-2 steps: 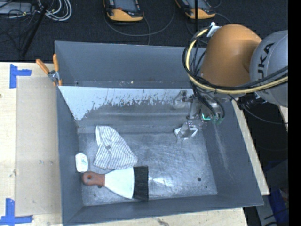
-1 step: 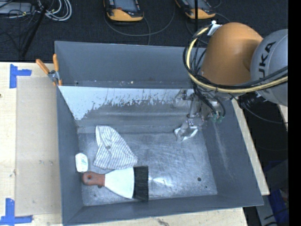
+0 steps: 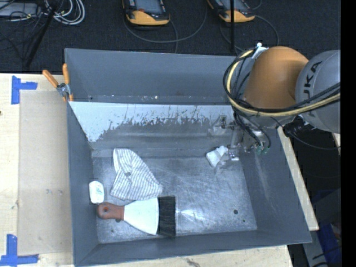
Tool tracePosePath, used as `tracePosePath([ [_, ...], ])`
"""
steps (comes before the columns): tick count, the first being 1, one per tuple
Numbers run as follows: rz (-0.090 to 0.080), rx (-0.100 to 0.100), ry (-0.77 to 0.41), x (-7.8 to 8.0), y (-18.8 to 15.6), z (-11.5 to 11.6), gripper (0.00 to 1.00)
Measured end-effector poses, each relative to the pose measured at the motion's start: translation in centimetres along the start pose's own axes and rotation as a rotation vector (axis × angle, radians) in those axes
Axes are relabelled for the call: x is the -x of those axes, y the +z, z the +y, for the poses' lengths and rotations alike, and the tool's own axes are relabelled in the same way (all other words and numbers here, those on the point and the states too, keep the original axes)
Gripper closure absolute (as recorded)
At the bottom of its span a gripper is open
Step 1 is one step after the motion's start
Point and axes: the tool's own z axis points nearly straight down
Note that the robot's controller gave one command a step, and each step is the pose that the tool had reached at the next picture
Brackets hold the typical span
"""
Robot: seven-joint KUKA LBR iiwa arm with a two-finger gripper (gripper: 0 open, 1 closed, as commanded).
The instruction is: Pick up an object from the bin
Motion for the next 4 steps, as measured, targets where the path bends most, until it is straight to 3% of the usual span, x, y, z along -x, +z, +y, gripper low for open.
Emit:
tracePosePath([
  [1,0.008,0.002,-0.124,-0.2,1.4,-6.3,0.0],
  [2,0.002,0.0,-0.083,0.2,0.6,-8.3,0.0],
  [3,0.0,0.0,-0.078,0.7,7.3,-8.1,0.0],
  [4,-0.045,-0.01,-0.205,1.9,8.2,-8.1,1.0],
])
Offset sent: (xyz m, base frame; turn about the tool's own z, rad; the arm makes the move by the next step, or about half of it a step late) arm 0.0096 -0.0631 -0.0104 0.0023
